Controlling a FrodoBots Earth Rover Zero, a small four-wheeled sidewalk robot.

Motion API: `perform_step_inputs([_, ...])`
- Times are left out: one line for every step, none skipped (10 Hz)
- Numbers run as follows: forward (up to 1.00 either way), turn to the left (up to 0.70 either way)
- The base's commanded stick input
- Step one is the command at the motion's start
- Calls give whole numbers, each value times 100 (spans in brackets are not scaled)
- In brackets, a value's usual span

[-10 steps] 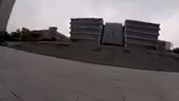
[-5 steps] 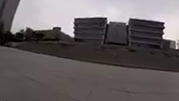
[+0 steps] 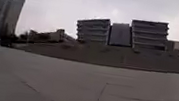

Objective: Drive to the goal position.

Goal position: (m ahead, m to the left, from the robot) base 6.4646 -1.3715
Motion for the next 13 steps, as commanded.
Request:
perform_step_inputs([60, 15])
perform_step_inputs([60, 15])
perform_step_inputs([60, 15])
perform_step_inputs([60, 15])
perform_step_inputs([60, 15])
perform_step_inputs([60, 15])
perform_step_inputs([60, 15])
perform_step_inputs([60, 15])
perform_step_inputs([60, 15])
perform_step_inputs([60, 15])
perform_step_inputs([60, 15])
perform_step_inputs([60, 15])
perform_step_inputs([60, 15])
